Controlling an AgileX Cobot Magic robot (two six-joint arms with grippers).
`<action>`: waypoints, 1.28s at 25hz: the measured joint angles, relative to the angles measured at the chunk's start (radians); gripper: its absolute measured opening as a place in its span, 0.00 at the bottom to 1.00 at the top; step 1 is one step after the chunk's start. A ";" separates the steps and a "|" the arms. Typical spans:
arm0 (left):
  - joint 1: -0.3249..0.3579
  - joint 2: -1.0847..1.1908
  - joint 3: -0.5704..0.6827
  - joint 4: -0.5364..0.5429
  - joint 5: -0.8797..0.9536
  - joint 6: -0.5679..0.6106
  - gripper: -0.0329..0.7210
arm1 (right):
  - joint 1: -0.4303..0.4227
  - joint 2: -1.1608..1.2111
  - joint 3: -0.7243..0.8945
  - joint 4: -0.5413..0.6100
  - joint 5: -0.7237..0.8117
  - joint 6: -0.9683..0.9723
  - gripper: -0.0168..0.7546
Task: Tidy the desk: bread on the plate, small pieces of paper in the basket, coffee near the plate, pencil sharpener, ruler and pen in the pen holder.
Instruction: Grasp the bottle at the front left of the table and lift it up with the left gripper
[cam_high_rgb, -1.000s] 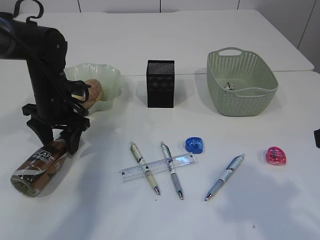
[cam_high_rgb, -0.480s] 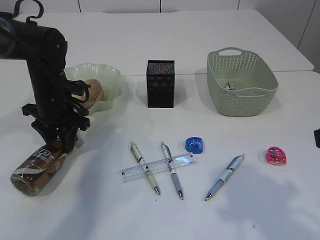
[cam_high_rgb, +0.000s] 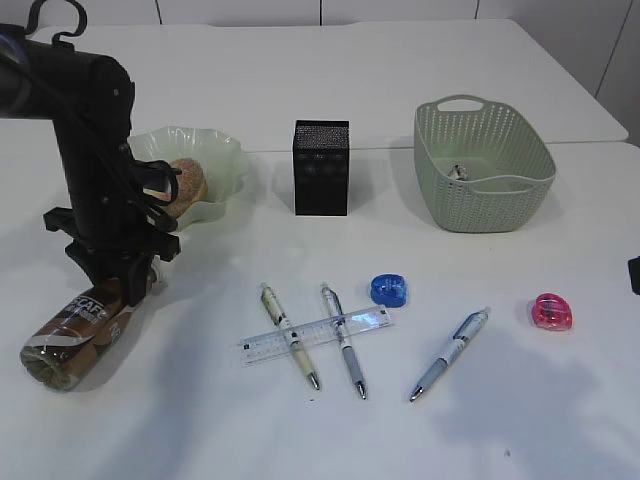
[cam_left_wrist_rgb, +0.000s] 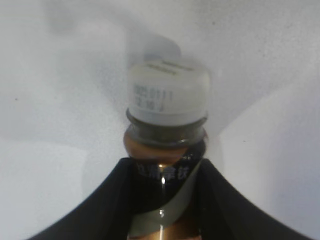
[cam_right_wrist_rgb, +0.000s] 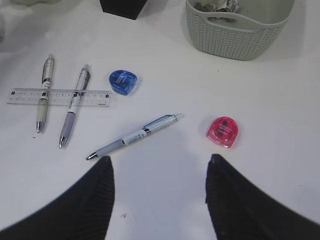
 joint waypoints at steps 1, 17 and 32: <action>0.000 0.000 0.000 0.000 0.000 0.000 0.38 | 0.000 0.000 0.000 0.000 0.000 0.000 0.62; 0.000 -0.075 0.000 -0.025 -0.010 0.000 0.38 | 0.000 0.000 0.000 0.000 0.000 0.000 0.62; 0.000 -0.253 0.000 -0.034 -0.037 0.000 0.38 | 0.000 0.000 0.000 0.000 -0.002 0.000 0.62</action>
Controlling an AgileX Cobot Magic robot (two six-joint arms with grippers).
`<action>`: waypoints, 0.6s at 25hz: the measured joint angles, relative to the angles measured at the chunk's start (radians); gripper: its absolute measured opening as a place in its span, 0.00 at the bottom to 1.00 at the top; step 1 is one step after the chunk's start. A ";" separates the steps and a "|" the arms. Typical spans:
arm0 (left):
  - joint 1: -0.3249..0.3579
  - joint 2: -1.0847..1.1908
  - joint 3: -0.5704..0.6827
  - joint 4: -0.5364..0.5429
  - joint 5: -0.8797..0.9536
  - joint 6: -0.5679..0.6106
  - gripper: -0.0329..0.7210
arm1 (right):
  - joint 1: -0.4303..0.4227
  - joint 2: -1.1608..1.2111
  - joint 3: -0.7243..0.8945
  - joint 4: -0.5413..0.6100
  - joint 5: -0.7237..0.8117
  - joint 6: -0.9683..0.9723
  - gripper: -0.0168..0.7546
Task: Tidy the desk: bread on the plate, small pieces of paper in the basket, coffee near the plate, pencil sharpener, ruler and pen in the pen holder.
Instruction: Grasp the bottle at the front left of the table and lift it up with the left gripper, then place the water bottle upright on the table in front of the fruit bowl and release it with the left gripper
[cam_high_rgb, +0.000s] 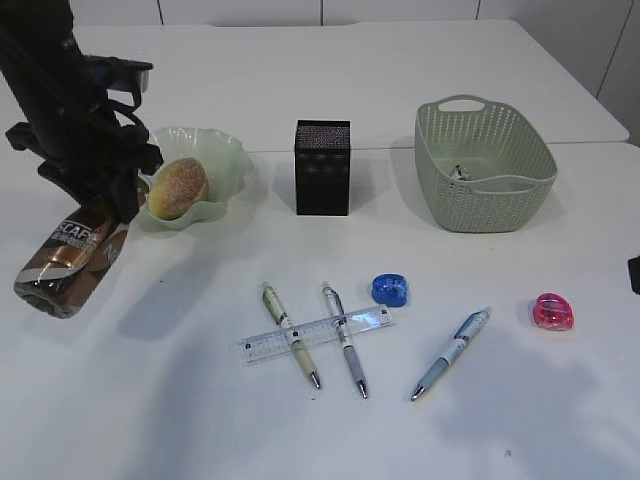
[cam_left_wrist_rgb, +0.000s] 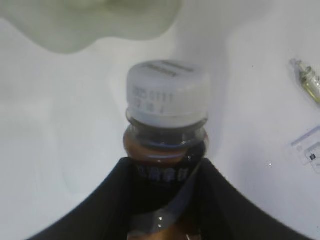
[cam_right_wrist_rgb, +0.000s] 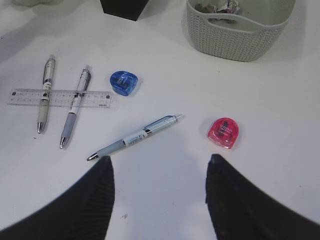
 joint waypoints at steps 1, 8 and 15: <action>0.000 -0.009 0.000 0.000 -0.010 0.000 0.38 | 0.000 0.000 0.000 0.000 0.000 0.000 0.62; 0.000 -0.122 0.202 -0.002 -0.197 0.008 0.38 | 0.000 0.000 0.000 0.000 -0.002 0.000 0.62; 0.000 -0.317 0.464 -0.002 -0.526 0.008 0.38 | 0.000 0.000 0.000 0.000 -0.002 0.000 0.62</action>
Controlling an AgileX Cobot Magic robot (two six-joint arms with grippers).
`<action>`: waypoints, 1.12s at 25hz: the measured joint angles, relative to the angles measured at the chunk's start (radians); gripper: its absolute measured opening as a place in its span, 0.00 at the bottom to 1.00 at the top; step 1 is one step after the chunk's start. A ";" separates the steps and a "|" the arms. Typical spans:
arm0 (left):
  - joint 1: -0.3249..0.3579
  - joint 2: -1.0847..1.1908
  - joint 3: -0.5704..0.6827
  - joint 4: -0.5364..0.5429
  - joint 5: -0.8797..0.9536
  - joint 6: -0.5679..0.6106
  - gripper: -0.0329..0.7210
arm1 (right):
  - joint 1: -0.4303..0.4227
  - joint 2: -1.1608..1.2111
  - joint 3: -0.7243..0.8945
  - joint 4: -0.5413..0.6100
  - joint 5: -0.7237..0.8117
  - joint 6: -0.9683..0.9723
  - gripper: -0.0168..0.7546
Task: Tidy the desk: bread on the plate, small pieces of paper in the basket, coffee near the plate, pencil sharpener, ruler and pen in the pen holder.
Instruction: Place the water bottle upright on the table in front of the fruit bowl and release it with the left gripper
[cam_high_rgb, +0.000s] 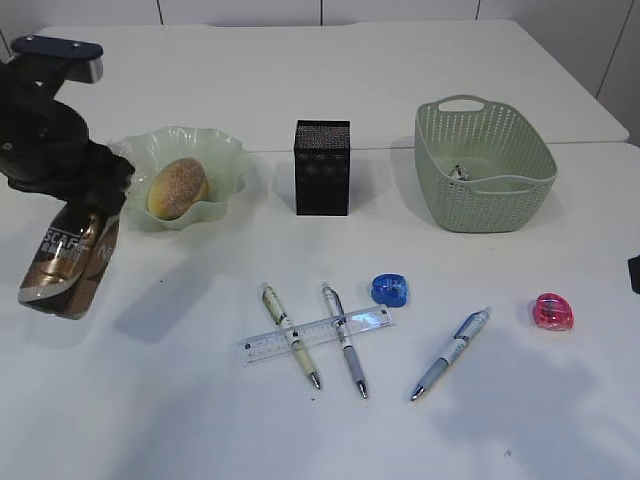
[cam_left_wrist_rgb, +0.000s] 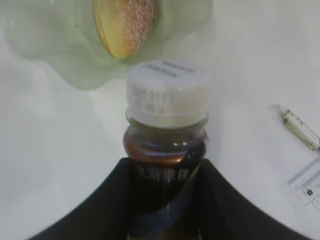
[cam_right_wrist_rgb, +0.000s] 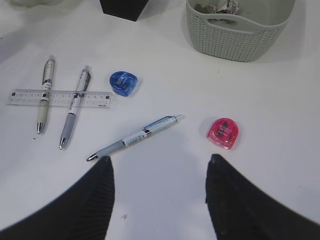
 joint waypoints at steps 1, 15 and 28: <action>0.000 -0.024 0.029 0.000 -0.047 0.000 0.38 | 0.000 0.000 0.000 0.000 0.000 0.000 0.62; 0.000 -0.076 0.367 -0.058 -0.643 0.000 0.38 | 0.000 0.000 0.000 0.000 0.000 0.000 0.62; 0.000 -0.040 0.631 -0.097 -1.365 0.000 0.38 | 0.000 0.000 0.000 0.004 -0.004 0.000 0.62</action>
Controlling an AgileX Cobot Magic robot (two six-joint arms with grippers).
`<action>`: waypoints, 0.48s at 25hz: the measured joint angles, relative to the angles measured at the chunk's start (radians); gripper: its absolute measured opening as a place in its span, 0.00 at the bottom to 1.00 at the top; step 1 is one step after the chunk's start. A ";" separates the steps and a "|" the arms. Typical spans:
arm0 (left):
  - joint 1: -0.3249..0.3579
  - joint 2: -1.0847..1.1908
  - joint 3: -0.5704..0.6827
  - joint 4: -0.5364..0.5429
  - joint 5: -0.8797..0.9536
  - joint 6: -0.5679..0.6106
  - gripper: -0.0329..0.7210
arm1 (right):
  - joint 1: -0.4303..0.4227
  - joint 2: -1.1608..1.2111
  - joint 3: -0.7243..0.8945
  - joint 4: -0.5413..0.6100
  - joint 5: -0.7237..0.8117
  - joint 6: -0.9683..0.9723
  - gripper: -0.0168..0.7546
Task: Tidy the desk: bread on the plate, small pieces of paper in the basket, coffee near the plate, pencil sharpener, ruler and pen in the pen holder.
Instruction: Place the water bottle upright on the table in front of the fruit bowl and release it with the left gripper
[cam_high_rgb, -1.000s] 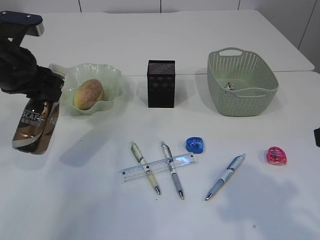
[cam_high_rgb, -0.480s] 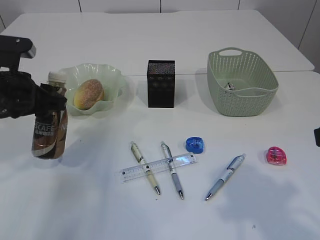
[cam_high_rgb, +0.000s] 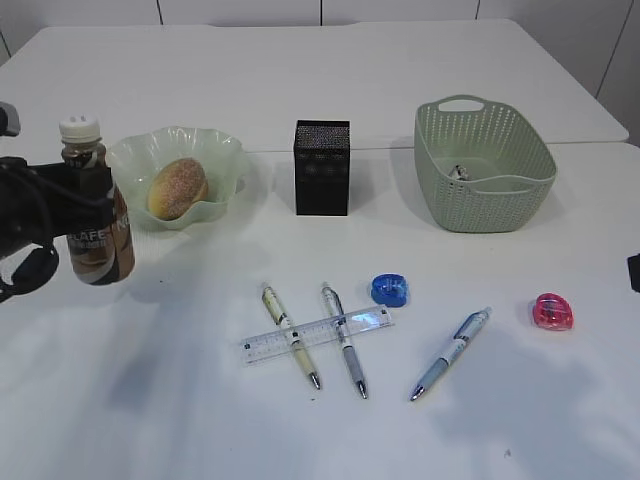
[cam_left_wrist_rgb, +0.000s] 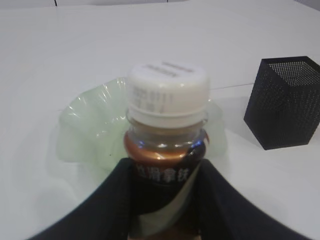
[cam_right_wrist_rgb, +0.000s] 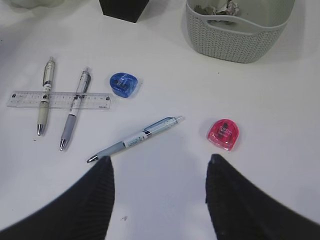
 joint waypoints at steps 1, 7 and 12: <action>0.000 0.015 0.000 0.000 -0.026 0.000 0.38 | 0.000 0.000 0.000 0.000 0.000 0.000 0.62; 0.000 0.107 0.002 -0.042 -0.124 0.000 0.38 | 0.000 0.000 0.000 0.004 -0.002 0.000 0.62; 0.000 0.169 0.002 -0.102 -0.196 0.000 0.38 | 0.000 0.000 0.000 0.004 -0.006 0.000 0.62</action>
